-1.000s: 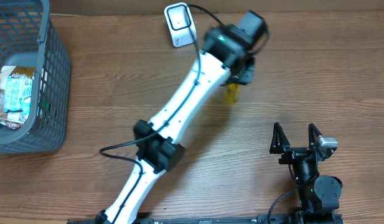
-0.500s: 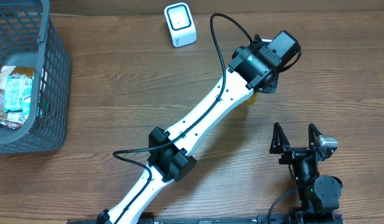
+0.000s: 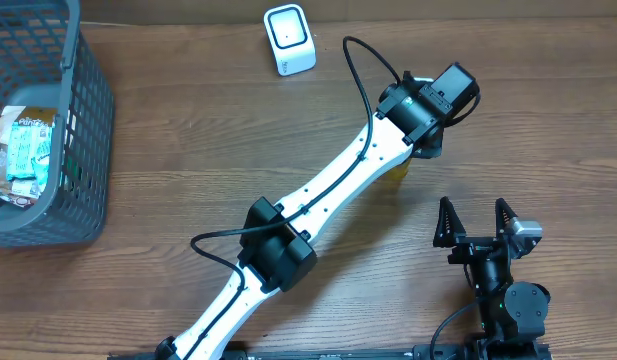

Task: Scan the item barcode
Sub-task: 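Carry the bottle with the left gripper toward the white scanner, then lower the bottle onto the table right of center and release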

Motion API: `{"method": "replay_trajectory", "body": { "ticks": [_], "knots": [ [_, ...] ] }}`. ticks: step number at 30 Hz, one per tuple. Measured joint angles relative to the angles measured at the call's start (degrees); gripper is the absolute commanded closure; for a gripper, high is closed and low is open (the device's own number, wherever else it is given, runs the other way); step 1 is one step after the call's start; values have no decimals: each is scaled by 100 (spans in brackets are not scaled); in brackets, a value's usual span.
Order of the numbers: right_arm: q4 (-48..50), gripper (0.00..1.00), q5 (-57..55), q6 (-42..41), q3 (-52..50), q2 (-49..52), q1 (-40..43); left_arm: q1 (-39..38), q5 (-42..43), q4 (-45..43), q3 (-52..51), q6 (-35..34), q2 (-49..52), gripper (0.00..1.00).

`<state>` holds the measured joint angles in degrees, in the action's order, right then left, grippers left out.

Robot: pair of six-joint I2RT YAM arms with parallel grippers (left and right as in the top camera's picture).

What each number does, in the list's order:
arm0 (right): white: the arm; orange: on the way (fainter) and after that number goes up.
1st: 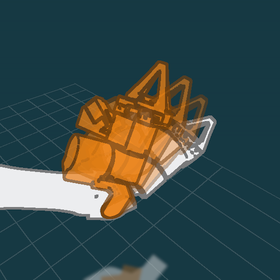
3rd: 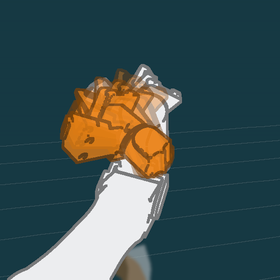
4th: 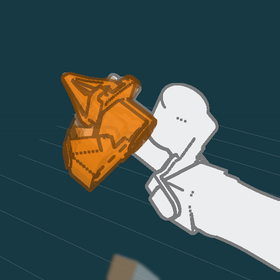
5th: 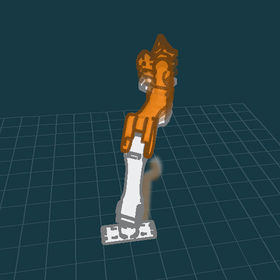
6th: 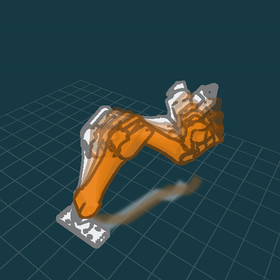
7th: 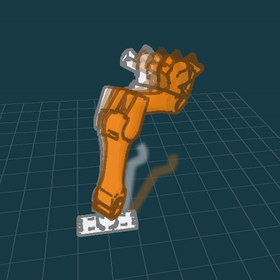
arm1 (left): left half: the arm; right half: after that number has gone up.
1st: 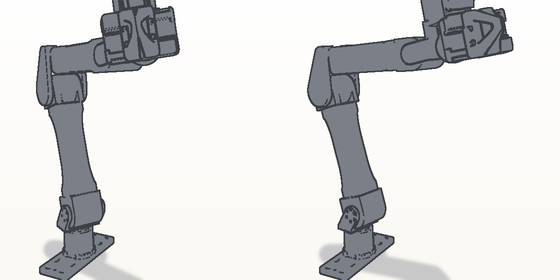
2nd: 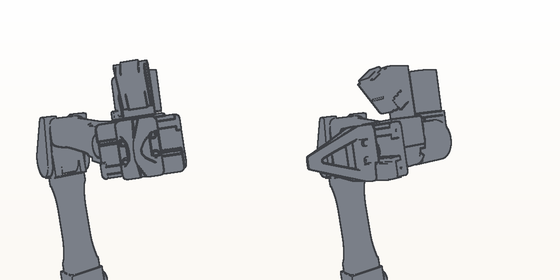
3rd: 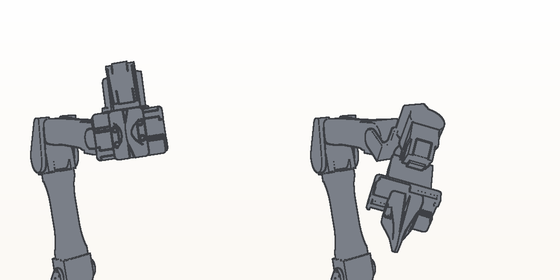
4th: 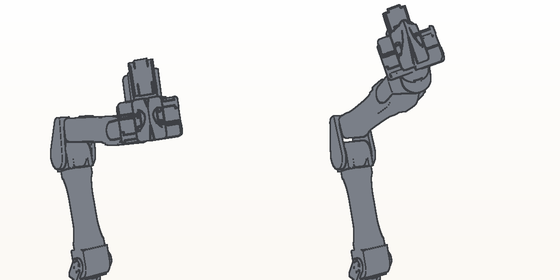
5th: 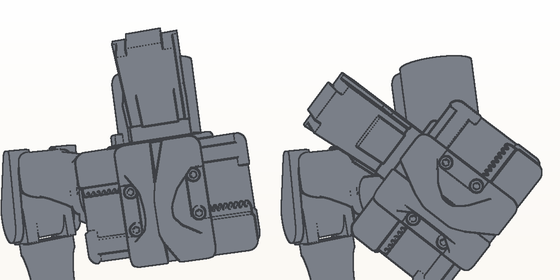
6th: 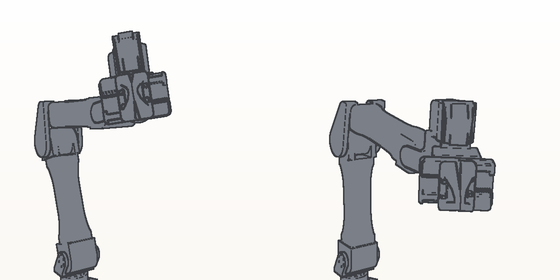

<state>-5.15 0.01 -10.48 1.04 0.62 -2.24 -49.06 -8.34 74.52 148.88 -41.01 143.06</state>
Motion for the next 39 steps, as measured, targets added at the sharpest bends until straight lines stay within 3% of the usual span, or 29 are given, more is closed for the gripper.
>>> {"method": "replay_trajectory", "body": {
  "ticks": [9, 17, 21, 23, 32, 39],
  "knots": [
    [0, 0, -2, 2, 0, 0, 0, 0, 175, -201, -282, -61, 39, 59],
    [0, 0, 0, 0, 0, 0, 0, -11, 313, -356, -463, -15, 39, 45],
    [0, 0, 0, 4, 0, 2, 0, -11, 426, -387, -466, 151, 39, 11],
    [2, 0, 0, 0, 0, 2, 0, -9, 472, -385, -466, 186, 39, 4],
    [0, 0, 0, 0, 0, 0, 0, -2, 496, -385, -358, 439, 39, 0],
    [-2, 0, 0, 2, 0, 0, 0, 234, 542, -284, 837, 914, -22, 0]
  ]
}}
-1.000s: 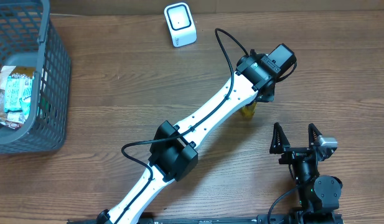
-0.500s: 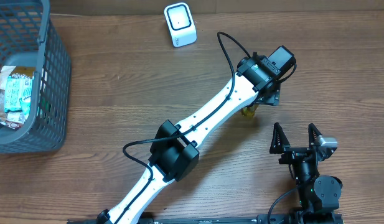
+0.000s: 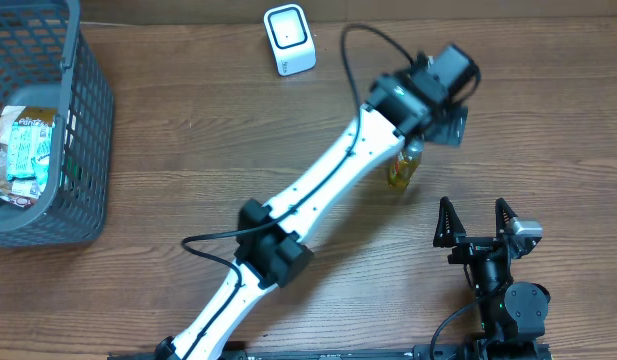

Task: Scan the item barcode
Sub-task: 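Lower the bottle onto the table right of center and release, then move the left gripper back into the basket and grasp a green-lidded tub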

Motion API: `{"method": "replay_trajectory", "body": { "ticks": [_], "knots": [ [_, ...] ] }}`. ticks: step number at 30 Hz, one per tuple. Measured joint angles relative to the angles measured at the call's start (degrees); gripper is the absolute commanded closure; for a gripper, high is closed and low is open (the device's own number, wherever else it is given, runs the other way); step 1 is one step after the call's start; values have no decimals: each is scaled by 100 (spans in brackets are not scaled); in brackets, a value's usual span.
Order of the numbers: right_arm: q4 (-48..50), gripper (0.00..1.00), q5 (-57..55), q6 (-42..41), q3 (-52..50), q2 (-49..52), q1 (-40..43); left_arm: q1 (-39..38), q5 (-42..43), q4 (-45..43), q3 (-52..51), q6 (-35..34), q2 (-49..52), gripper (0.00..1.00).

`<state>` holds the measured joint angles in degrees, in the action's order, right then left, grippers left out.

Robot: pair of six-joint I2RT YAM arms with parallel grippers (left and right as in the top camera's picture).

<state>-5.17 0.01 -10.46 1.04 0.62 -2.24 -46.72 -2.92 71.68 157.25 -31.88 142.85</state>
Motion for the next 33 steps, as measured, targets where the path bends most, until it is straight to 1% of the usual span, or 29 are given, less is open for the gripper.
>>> {"method": "replay_trajectory", "body": {
  "ticks": [3, 7, 13, 20, 25, 28, 33],
  "knots": [
    [2, 0, 2, 0, 0, 0, 0, 295, -7, 105, 496, 136, -199, 0],
    [2, 0, 0, -2, 0, 0, 0, 973, -17, 426, 1060, 247, -710, 0],
    [4, 0, 0, 0, 0, 0, 0, 2422, -210, 1252, 1320, 262, -1718, 1],
    [2, 0, -2, 0, 0, 0, 0, 4094, -313, 2457, 1357, 459, -2448, 0],
    [4, 0, 0, 0, 0, 0, 0, 4966, -264, 2498, 1357, 815, -2667, 1],
    [2, 0, 0, 0, 0, 0, 0, 5329, -245, 2498, 1357, 911, -2726, 1],
    [2, 0, 0, 0, -2, 0, 0, 5705, -227, 2498, 1322, 1104, -2734, 0]
  ]
}}
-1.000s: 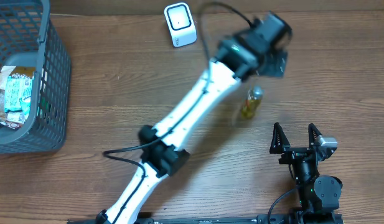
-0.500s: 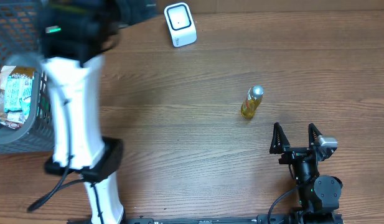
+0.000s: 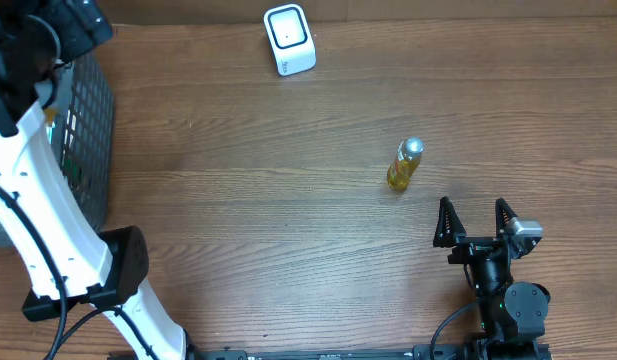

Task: Scan the item barcode
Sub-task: 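Move the left gripper back into the basket and grasp a green-lidded tub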

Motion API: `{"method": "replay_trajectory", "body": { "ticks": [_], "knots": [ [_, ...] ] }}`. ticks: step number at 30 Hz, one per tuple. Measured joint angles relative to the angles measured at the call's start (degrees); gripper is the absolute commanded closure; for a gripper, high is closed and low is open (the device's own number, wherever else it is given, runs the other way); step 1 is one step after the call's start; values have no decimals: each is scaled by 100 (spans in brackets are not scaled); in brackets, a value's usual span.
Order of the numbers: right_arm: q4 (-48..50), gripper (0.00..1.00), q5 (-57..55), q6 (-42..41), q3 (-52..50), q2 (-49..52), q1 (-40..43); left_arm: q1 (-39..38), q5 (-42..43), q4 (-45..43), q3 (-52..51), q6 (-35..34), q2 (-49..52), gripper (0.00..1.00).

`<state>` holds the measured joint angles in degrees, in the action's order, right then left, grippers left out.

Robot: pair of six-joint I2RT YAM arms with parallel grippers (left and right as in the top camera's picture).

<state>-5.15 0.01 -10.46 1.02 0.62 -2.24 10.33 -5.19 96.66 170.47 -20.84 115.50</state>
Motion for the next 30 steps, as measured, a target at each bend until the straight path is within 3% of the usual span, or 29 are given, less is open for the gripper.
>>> {"method": "replay_trajectory", "body": {
  "ticks": [13, 30],
  "knots": [
    [-2, 0, -2, 0, 2, 0, 0, 1209, 28, 2, -776, 162, -2, 0],
    [-2, 0, 0, 0, 2, 0, 0, 2562, 483, -22, -2885, 160, -2, 1]
  ]
}}
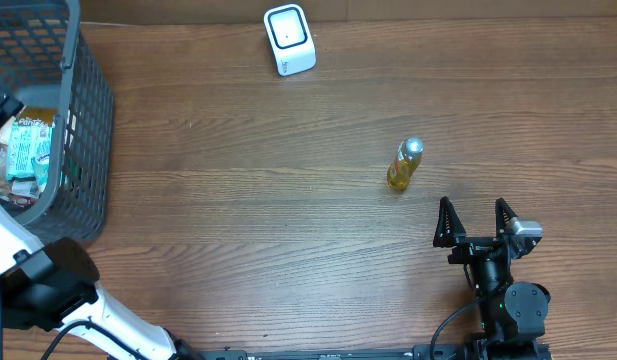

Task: Scan the item barcode
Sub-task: 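Move the left gripper back into the basket and grasp a green-lidded tub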

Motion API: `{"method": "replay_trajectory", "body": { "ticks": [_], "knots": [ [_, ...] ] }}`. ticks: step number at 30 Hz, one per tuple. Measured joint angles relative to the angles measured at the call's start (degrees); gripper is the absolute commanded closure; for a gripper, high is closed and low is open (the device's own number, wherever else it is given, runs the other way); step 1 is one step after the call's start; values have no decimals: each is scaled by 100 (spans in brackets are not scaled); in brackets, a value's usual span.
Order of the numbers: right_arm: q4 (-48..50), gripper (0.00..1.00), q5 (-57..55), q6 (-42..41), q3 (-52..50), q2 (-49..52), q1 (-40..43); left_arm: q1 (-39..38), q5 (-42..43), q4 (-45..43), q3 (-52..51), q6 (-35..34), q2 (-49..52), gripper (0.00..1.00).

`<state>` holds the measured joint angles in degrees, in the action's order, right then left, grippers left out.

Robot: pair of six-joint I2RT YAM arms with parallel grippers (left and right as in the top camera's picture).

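A small yellow bottle with a silver cap stands upright on the wooden table, right of centre, with nothing touching it. The white barcode scanner sits at the back edge, well apart from the bottle. My left arm rises along the far left edge. Only a dark piece of its wrist end shows over the basket, and its fingers are hidden. My right gripper rests open near the front, just below and right of the bottle, with nothing between its fingers.
A grey mesh basket stands at the left edge and holds several packets. The right arm's base sits at the front right.
My left arm has shifted further left and lower, mostly out of the frame, so the basket's top corner now shows. The bottle, the scanner and the right gripper have not moved.
At first my left gripper was down over the spot right of centre, hiding what was there. Then it was lifted beside the yellow bottle, which stood free on the table. After that the arm was over the basket at the left, where it remains.
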<state>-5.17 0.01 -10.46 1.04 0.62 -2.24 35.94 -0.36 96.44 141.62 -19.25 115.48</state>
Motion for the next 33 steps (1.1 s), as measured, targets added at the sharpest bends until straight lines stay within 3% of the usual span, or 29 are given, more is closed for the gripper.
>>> {"method": "replay_trajectory", "body": {
  "ticks": [14, 33],
  "knots": [
    [0, 0, 0, 0, 0, 0, 0, 118, 85, -831, -1718, 90, 2, 0],
    [0, 0, 0, -2, 0, 0, 0, -9, 129, -2509, -3510, 1231, 0, 0]
  ]
}}
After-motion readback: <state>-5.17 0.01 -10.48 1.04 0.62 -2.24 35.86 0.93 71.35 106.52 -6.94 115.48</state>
